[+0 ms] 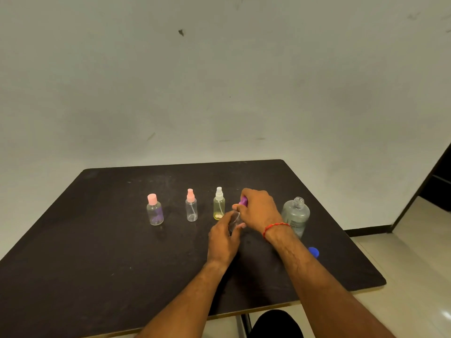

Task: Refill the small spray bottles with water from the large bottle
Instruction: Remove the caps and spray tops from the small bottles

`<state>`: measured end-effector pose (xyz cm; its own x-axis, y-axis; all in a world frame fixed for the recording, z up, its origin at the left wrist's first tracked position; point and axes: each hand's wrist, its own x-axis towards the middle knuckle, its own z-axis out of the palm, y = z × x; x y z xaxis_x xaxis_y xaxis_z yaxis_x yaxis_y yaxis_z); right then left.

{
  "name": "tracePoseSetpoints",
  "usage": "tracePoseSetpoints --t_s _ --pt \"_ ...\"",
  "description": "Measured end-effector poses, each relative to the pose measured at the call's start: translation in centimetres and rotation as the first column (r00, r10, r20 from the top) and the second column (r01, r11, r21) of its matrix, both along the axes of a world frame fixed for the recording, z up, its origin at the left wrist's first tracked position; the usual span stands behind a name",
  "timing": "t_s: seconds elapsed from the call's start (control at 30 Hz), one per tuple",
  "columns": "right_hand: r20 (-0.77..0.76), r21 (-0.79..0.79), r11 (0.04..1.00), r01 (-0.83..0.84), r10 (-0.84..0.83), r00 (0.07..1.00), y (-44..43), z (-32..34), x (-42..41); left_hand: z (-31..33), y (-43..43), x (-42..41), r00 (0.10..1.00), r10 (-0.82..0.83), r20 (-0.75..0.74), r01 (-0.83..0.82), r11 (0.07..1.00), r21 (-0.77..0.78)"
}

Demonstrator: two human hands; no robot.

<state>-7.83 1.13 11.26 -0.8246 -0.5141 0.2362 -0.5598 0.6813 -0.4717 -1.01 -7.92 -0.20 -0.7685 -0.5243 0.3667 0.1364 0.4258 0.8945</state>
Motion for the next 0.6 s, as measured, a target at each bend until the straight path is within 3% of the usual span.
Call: tracePoseSetpoints --t_s 0.23,0.4,0.5,0.6 --pt "-0.030 0.094 0.966 -0.239 0.243 0.970 0.7 1.2 0.0 0.3 0.1 0.2 1.000 -0.015 -0.006 0.015 1.000 -0.017" --pt "0.004 -0.055 0.985 -0.164 0.165 0.986 0.7 1.0 0.2 0.2 0.1 0.0 0.999 -0.020 -0.039 0.020 1.000 0.014" --pt "-0.039 -0.037 0.996 -0.081 0.080 0.996 0.6 1.3 0.2 0.4 0.1 0.1 1.000 -0.017 -0.025 0.017 1.000 -0.010" --pt "-0.001 -0.011 0.978 -0.207 0.207 0.978 0.6 1.5 0.4 0.4 0.1 0.1 1.000 -0.010 -0.005 0.010 1.000 0.005"
